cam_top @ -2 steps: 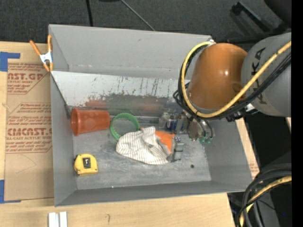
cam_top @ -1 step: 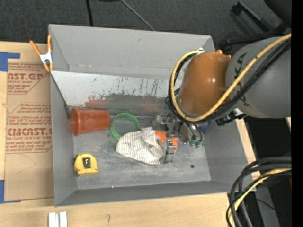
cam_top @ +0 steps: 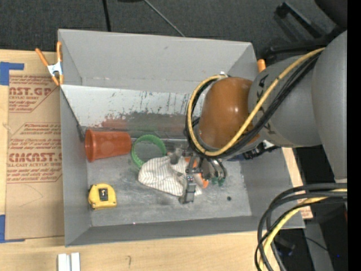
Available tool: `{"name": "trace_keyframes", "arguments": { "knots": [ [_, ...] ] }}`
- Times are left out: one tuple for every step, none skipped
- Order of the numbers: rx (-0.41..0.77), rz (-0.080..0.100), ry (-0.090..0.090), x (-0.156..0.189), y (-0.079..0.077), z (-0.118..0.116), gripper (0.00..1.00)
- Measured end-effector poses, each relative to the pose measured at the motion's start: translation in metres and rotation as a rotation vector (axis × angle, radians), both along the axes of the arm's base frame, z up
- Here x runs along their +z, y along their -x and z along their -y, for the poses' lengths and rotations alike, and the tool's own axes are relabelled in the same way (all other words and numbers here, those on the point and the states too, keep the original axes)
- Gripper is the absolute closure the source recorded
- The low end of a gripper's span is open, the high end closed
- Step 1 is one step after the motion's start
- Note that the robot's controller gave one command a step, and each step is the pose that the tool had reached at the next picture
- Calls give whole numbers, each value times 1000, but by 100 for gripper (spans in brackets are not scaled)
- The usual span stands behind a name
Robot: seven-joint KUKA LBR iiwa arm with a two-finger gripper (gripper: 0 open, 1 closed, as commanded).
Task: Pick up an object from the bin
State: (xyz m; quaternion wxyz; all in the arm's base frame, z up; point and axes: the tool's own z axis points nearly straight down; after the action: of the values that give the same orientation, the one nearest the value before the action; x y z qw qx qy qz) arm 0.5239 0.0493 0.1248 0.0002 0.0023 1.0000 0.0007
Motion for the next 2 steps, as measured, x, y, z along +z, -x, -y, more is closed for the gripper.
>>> {"name": "trace_keyframes", "arguments": {
  "knots": [
    [-77,-1,0,-38,-5,-21,100],
    [-77,-1,0,-38,-5,-21,100]
  ]
}}
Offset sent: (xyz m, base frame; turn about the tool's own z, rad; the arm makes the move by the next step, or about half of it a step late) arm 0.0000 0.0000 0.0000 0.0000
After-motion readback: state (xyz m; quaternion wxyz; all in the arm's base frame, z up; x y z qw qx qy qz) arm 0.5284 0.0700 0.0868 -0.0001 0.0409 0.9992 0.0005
